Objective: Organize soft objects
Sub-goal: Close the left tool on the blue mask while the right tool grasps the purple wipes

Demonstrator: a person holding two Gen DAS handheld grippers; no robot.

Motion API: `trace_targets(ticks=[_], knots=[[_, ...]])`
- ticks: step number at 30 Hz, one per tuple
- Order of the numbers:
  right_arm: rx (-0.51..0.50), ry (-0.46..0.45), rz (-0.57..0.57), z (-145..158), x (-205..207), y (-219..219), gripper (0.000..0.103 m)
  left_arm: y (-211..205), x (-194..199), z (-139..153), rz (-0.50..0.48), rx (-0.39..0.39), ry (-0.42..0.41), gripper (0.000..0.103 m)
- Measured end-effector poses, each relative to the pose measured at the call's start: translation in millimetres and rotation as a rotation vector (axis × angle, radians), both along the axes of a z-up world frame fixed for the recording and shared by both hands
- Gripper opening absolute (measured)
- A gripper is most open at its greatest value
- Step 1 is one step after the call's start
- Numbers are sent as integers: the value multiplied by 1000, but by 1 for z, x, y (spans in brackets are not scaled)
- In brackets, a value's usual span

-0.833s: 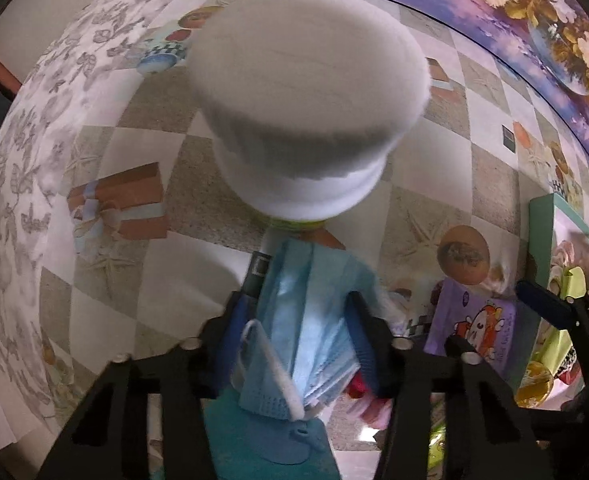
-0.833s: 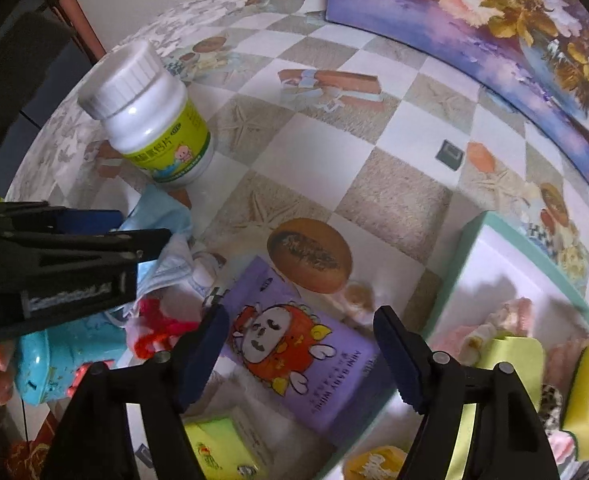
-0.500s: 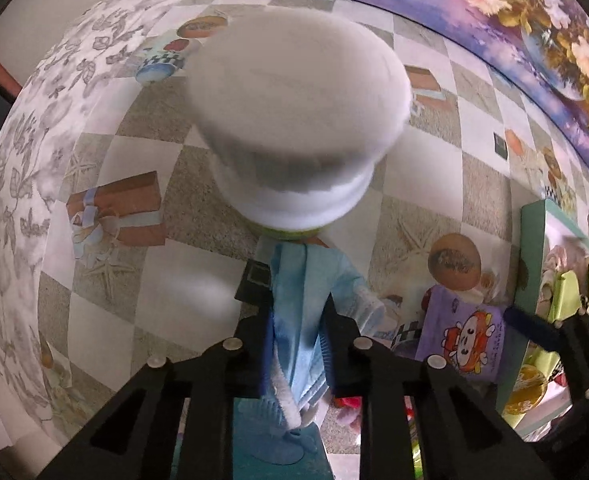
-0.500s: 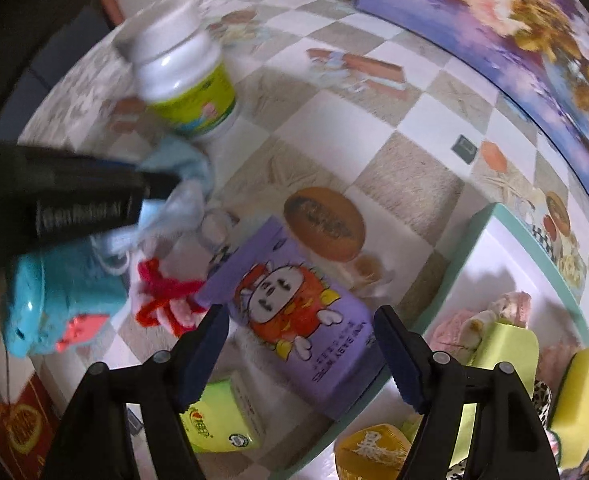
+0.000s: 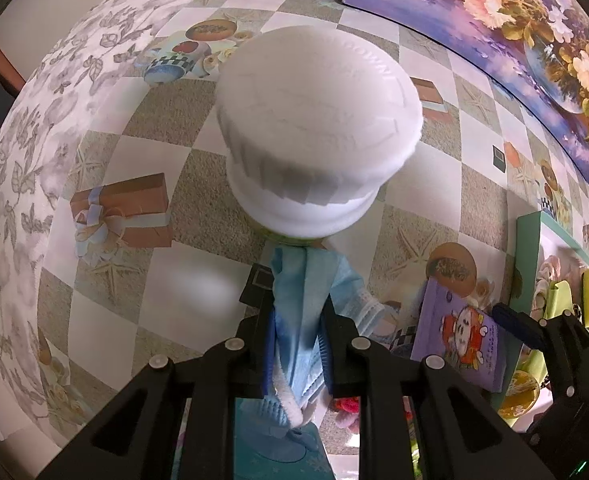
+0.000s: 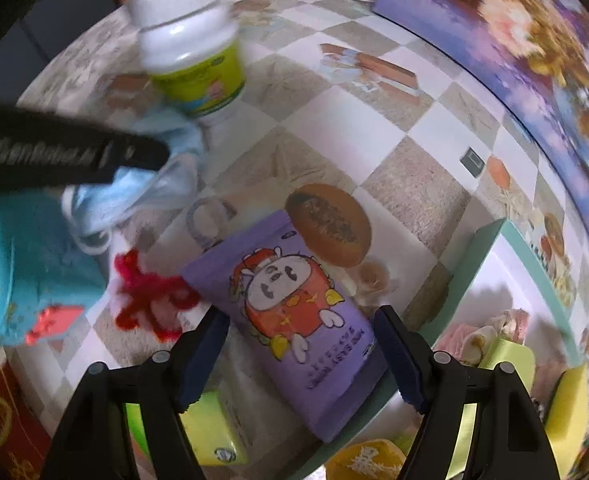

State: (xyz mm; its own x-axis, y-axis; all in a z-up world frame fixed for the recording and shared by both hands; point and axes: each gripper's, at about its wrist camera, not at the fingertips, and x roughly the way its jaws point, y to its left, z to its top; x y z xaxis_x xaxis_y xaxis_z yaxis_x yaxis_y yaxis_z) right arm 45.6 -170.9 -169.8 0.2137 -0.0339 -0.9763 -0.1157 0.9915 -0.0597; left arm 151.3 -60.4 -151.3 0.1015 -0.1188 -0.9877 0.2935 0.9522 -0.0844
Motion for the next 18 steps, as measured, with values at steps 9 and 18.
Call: trace_targets(ticks=[9, 18], knots=[[74, -75, -132, 12, 4, -19, 23, 0, 0, 5, 6, 8, -14, 20], [159, -165, -243, 38, -9, -59, 10, -7, -7, 20, -8, 6, -53, 20]])
